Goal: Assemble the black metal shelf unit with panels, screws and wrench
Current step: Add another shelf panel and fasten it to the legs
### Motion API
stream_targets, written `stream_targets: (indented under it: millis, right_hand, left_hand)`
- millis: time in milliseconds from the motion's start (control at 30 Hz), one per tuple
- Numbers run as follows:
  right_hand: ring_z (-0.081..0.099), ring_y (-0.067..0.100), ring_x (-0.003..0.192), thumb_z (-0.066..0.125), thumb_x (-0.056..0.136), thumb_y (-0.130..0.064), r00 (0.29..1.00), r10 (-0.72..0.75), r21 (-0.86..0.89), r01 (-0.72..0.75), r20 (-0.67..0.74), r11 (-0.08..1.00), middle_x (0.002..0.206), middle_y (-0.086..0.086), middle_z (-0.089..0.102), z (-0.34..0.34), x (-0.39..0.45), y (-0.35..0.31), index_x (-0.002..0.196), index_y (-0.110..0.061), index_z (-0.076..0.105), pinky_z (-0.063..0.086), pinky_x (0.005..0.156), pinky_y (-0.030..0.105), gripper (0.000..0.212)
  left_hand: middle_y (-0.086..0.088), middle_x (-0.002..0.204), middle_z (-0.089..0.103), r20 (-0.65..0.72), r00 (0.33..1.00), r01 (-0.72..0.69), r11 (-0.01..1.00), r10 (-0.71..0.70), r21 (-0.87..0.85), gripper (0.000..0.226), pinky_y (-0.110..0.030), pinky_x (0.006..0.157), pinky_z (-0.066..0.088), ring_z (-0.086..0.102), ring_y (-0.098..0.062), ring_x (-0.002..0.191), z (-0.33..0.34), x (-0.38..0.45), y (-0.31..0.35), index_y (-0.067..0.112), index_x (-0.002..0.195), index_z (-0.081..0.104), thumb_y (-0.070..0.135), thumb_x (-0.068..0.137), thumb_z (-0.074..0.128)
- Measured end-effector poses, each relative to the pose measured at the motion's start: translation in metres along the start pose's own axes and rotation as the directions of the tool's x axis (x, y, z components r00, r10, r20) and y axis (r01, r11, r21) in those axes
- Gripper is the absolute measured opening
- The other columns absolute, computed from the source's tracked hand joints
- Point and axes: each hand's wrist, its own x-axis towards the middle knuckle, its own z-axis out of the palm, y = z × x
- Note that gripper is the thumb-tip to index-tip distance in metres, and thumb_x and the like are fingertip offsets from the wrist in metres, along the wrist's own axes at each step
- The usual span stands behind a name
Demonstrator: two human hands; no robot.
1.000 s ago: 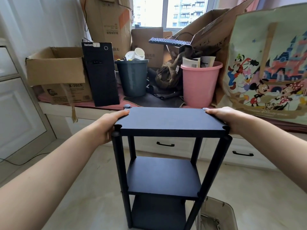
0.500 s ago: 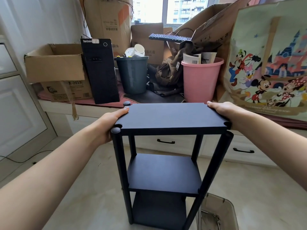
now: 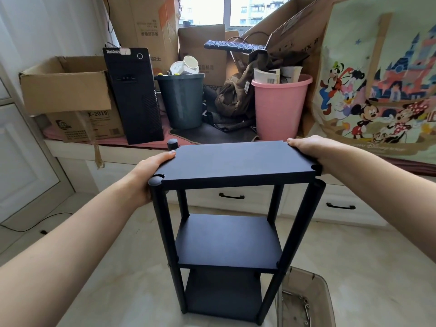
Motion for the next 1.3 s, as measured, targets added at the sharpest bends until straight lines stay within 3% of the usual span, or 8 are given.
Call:
stream_targets:
  millis: [67,200,333,500,733,1000,1167,1300]
  right_hand:
    - [0.050,0.013,0.025,0.057,0.097,-0.044,1.000,-0.007,-0.020,0.006,-0.015,1.000,0.069,0.004,0.054,0.003,-0.001,0.004,0.086,-0.009,0.052,0.034,0.028,0.014,0.037]
    - [0.051,0.017,0.056,0.050,0.093,-0.062,0.998,-0.029,-0.145,0.021,-0.055,0.989,0.075,0.003,0.053,0.008,0.004,0.021,0.090,-0.010,0.056,0.034,0.032,0.015,0.052]
    - [0.051,0.017,0.065,0.045,0.095,-0.062,0.996,-0.078,-0.176,0.070,-0.042,0.982,0.078,0.002,0.055,0.008,0.010,0.027,0.103,-0.006,0.059,0.032,0.050,0.029,0.058]
    - [0.055,0.018,0.066,0.053,0.090,-0.063,0.996,-0.085,-0.184,0.078,-0.034,0.980,0.084,0.005,0.062,0.007,0.014,0.031,0.097,-0.006,0.062,0.035,0.053,0.029,0.059]
    - [0.052,0.017,0.059,0.059,0.086,-0.064,0.998,-0.045,-0.135,0.040,-0.036,0.990,0.079,0.003,0.057,0.007,0.011,0.025,0.083,-0.010,0.056,0.030,0.029,0.011,0.054]
    - [0.053,0.016,0.057,0.058,0.087,-0.064,0.999,-0.047,-0.153,0.043,-0.022,0.987,0.077,0.002,0.058,0.006,0.016,0.026,0.082,-0.011,0.057,0.032,0.034,0.014,0.053]
    - [0.053,0.017,0.057,0.060,0.087,-0.061,0.998,-0.059,-0.107,0.057,-0.018,0.993,0.075,0.003,0.056,0.006,0.018,0.024,0.083,-0.010,0.057,0.035,0.031,0.016,0.051]
    - [0.057,0.017,0.057,0.057,0.089,-0.062,0.997,-0.080,-0.186,0.078,-0.003,0.979,0.076,0.003,0.061,0.007,0.021,0.031,0.082,-0.010,0.060,0.036,0.044,0.023,0.052]
  left_hand:
    - [0.006,0.052,0.064,0.004,1.000,0.003,1.000,-0.002,-0.025,0.024,-0.016,0.038,0.044,0.059,-0.007,0.039,0.000,0.001,0.000,0.017,0.096,0.063,0.041,0.094,0.066]
    - [0.002,0.070,0.074,0.027,1.000,-0.005,0.999,0.007,-0.048,0.028,-0.020,0.044,0.053,0.069,-0.011,0.053,-0.004,0.003,0.003,0.015,0.104,0.067,0.041,0.093,0.069]
    - [-0.001,0.080,0.077,0.020,1.000,-0.013,0.999,0.014,-0.035,0.034,-0.023,0.048,0.057,0.073,-0.014,0.060,-0.006,0.005,-0.001,0.012,0.107,0.068,0.043,0.092,0.069]
    - [-0.001,0.074,0.077,0.010,1.000,-0.023,0.999,0.023,-0.038,0.032,-0.022,0.046,0.055,0.072,-0.013,0.056,-0.006,0.006,-0.004,0.010,0.101,0.068,0.041,0.092,0.070]
    - [-0.001,0.068,0.074,-0.012,1.000,-0.025,0.999,0.025,0.029,0.036,-0.021,0.048,0.056,0.070,-0.013,0.052,-0.007,0.012,-0.002,0.008,0.098,0.068,0.043,0.091,0.071]
    - [-0.002,0.069,0.075,0.006,1.000,-0.029,0.999,0.029,0.030,0.038,-0.021,0.045,0.054,0.070,-0.014,0.053,-0.008,0.014,-0.003,0.005,0.099,0.068,0.042,0.092,0.070]
    - [-0.002,0.068,0.072,-0.033,0.998,-0.045,0.989,0.051,0.143,0.044,-0.020,0.047,0.054,0.068,-0.014,0.052,-0.009,0.015,-0.005,0.004,0.098,0.067,0.047,0.091,0.070]
    - [-0.001,0.061,0.070,-0.019,0.999,-0.023,0.993,0.025,0.117,0.042,-0.019,0.042,0.050,0.065,-0.013,0.046,-0.010,0.020,-0.009,0.004,0.092,0.067,0.046,0.090,0.071]
